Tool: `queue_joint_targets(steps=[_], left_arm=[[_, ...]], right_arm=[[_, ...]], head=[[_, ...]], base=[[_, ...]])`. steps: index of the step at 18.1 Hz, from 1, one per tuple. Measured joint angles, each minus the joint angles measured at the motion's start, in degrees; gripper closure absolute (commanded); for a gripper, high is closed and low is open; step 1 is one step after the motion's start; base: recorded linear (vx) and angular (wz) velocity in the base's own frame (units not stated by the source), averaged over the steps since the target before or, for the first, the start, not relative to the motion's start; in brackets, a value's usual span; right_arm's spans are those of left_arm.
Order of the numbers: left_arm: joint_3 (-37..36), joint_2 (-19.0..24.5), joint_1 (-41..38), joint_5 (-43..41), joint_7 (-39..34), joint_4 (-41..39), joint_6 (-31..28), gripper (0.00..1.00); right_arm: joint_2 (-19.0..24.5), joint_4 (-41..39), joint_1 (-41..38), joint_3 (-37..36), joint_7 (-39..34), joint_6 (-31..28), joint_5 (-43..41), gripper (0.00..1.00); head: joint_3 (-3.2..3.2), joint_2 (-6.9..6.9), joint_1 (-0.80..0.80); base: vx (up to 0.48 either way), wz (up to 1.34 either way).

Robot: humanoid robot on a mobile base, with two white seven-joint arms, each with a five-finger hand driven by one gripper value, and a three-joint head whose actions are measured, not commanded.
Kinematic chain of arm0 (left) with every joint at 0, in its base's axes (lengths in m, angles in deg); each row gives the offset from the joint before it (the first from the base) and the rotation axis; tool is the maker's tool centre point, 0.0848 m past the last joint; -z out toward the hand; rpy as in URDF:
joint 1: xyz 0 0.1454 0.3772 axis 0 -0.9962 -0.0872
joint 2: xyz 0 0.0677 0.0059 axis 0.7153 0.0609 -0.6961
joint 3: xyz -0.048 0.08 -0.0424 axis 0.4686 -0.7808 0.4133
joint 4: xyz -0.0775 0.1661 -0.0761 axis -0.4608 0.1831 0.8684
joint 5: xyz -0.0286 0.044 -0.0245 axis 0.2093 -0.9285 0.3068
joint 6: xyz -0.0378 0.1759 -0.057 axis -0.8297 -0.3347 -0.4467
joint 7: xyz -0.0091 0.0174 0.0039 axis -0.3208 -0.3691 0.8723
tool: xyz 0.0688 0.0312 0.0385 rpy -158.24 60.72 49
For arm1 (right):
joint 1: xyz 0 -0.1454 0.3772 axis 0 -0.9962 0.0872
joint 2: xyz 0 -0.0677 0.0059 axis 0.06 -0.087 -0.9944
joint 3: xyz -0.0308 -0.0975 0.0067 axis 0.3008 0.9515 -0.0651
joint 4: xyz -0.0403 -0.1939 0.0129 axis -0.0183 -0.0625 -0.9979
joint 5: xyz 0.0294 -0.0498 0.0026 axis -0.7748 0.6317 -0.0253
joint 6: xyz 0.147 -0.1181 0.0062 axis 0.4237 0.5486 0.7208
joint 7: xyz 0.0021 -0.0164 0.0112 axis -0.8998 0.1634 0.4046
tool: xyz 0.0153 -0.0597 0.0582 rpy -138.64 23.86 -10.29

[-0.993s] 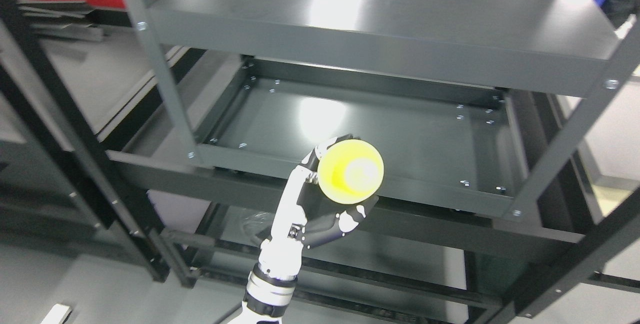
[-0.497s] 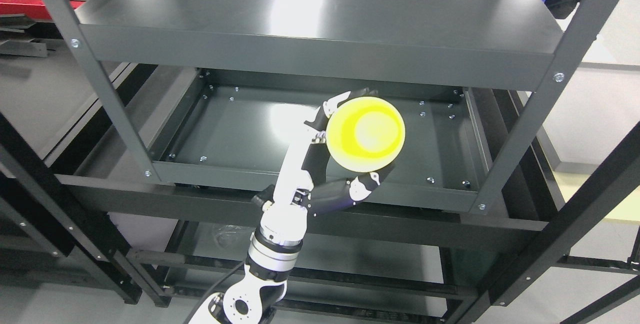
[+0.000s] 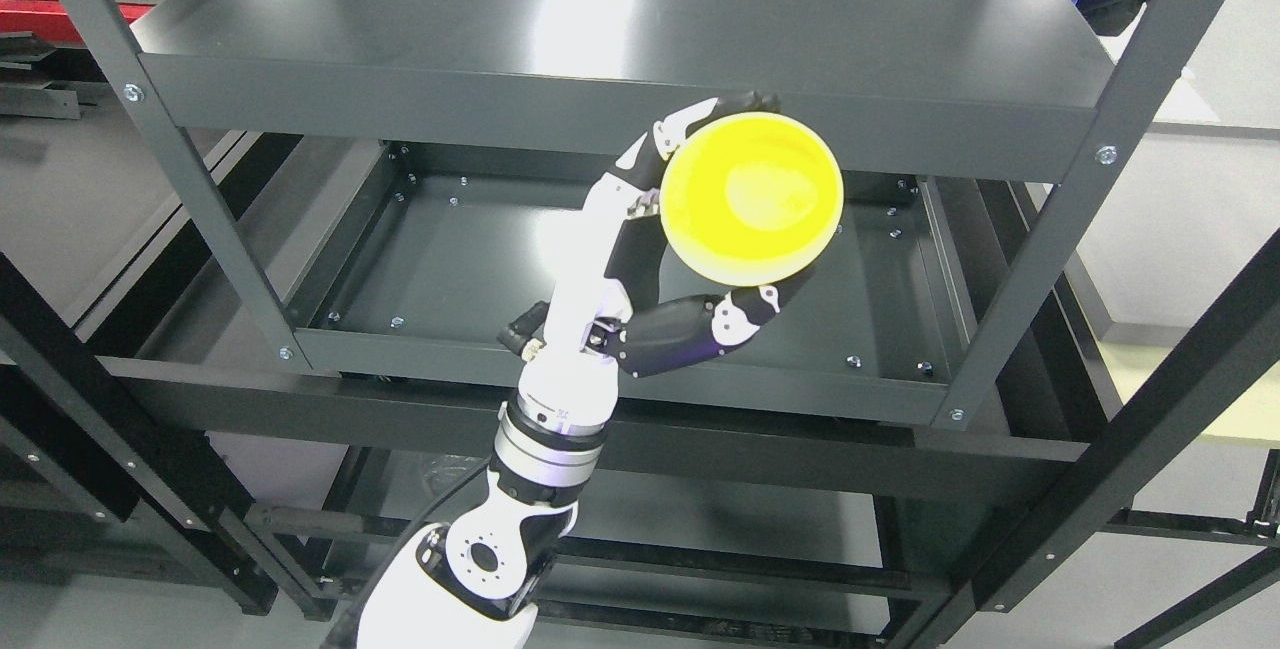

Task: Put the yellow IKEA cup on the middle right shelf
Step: 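Raise the left hand with the cup up onto the shelf, then lower the cup onto the shelf surface and open the left hand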

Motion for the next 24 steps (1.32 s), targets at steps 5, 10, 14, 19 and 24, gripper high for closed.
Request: queue_joint_targets(steps=[5, 10, 14, 19, 24], left_arm=[[1.64, 0.0, 4.66, -0.08, -0.63, -0.02, -4.35, 0.95], [3.32, 0.0, 10.31, 0.08, -4.38, 0.09, -10.08, 0.97], [4.13, 0.0, 14.17, 0.48, -10.2, 0.15, -15.39, 1.0], [4.2, 0.0, 18.29, 4.43, -18.3, 0.26, -21.86, 1.0], [3.59, 0.0, 21.73, 9.14, -25.9, 1.29, -28.09, 1.0]], right_arm=[[0.0, 0.0, 0.0, 0.0, 0.0, 0.0, 0.0, 0.01], [0.0, 0.0, 0.0, 0.0, 0.0, 0.0, 0.0, 0.01], [0.0, 0.0, 0.0, 0.0, 0.0, 0.0, 0.0, 0.0], [0.0, 0.0, 0.0, 0.0, 0.0, 0.0, 0.0, 0.01], [0.0, 0.0, 0.0, 0.0, 0.0, 0.0, 0.0, 0.01]], head=[[0.0, 0.0, 0.0], [0.0, 0.0, 0.0], [0.0, 0.0, 0.0], [0.0, 0.0, 0.0], [0.0, 0.0, 0.0]], base=[[0.01, -0.01], [0.036, -0.05], [0.07, -0.06], [0.076, 0.0], [0.066, 0.01]])
